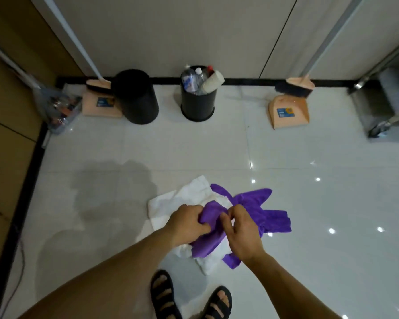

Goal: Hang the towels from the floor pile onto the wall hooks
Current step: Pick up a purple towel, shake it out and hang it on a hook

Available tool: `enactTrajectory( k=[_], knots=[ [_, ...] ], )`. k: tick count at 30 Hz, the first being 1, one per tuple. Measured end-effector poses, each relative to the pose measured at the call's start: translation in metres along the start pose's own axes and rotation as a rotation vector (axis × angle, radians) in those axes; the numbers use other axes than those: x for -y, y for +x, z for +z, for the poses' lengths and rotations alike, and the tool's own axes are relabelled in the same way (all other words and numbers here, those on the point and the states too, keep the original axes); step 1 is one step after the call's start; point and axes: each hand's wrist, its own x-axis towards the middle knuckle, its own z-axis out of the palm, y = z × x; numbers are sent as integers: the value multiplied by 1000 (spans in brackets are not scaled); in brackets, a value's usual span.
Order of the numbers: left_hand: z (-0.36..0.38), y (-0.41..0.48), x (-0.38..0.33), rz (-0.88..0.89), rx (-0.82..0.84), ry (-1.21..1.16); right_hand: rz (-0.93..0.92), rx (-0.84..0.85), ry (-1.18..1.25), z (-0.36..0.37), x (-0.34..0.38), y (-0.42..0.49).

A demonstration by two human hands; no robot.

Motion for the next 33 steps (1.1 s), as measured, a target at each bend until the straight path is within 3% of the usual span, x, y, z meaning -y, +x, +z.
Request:
enactTrajectory(
  k=[4,9,12,15,17,23,26,31,33],
  knots=[
    [-76,-58,-56,158,-137,11,-57,-93,190,-53,99,0],
    [-158,-134,-108,260,-259,-32,-126,82,301,-96,206,-19],
    [-191,-177,-130,310,-311,-17,-184,63,393,-104,253,-29],
    [-223,-214,-150,349,-452,-47,-315,29,363,-117,292,-33],
    [-241,-239,-158,377,-460,-66,-383,28,274,-130,312,-34],
    [-276,-306,-174,345,-286,98,-511,15,41,-177,363,-27],
    [-288,-335,-180,234,-350,98,-613,76,71,-191,387,-32],
    [-302,-383,-182,129,-596,334,-665,173,366,-202,441,-52],
    [-304,-408,-180,113,-643,306,-704,258,398,-201,456,-64]
  ],
)
